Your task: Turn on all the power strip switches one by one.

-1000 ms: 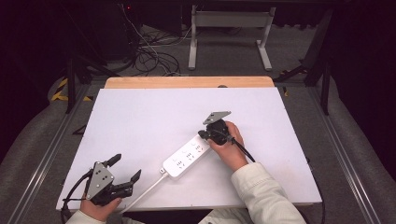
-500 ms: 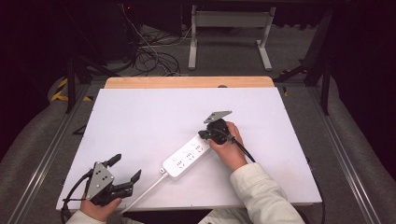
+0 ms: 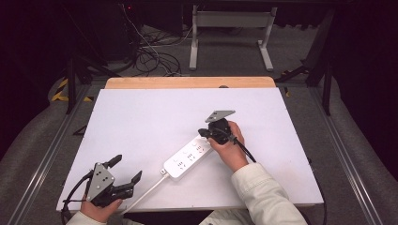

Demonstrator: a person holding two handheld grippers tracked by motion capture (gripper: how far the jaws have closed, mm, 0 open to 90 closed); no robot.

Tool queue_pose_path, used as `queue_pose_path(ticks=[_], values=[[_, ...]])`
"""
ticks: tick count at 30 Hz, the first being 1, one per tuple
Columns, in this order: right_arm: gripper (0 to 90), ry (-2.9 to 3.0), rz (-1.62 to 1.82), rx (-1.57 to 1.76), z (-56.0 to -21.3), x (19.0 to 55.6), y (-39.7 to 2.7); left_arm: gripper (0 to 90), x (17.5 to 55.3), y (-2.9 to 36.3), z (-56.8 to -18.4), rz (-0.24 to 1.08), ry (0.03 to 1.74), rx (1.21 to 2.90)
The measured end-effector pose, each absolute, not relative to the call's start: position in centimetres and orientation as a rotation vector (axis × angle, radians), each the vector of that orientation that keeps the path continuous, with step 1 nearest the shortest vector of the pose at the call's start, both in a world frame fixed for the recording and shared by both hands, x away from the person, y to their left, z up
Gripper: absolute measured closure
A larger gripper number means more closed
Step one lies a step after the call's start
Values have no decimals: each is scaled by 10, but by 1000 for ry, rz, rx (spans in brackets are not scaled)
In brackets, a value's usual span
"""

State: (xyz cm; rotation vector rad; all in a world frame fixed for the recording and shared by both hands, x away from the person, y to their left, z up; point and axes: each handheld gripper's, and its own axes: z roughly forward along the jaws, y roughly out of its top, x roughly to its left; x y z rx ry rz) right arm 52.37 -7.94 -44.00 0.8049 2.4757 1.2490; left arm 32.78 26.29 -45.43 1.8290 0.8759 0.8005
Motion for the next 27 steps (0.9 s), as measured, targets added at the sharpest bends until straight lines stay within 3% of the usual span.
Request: queue_pose_path(ticks=[27], values=[[900,2522,1291,676,-431,509,-61,183,328,263,-454,807,869,1835]])
